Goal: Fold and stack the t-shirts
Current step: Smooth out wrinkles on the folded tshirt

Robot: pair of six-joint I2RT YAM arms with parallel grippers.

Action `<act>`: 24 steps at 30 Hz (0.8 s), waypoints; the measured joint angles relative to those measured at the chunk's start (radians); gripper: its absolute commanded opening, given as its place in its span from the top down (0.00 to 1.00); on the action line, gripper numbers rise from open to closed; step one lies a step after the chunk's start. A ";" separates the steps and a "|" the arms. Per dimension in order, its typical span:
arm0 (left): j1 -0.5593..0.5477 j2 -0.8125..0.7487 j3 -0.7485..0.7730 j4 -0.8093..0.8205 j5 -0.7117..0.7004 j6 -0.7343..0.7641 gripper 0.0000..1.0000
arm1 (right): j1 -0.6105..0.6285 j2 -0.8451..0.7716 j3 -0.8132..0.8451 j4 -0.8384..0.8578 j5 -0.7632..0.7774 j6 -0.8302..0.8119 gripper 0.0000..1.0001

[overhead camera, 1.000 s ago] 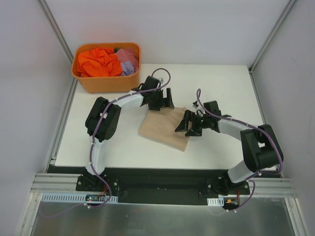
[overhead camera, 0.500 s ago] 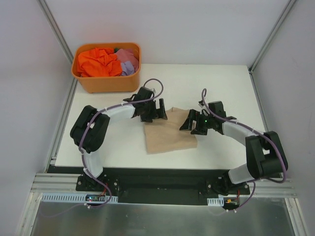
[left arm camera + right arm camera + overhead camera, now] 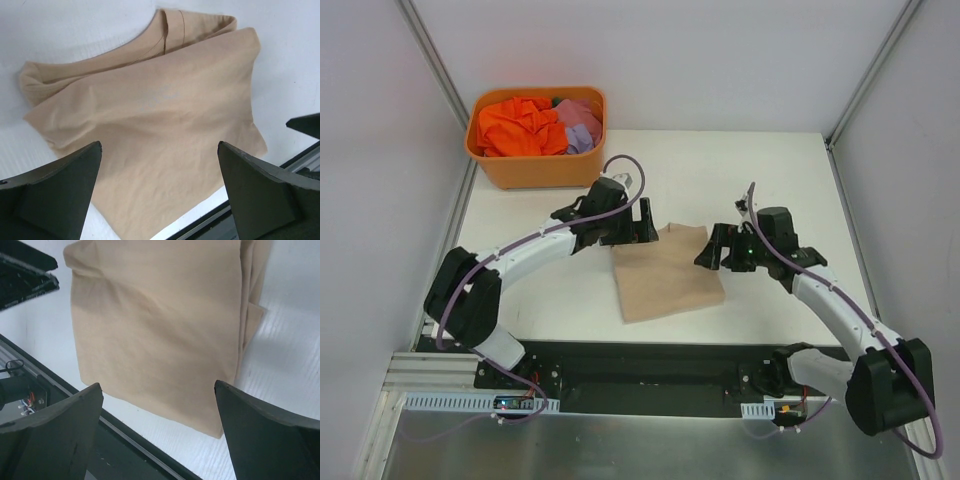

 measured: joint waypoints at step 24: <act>-0.019 0.017 -0.187 0.044 -0.007 -0.034 0.01 | 0.039 0.742 0.457 0.103 0.081 0.028 0.04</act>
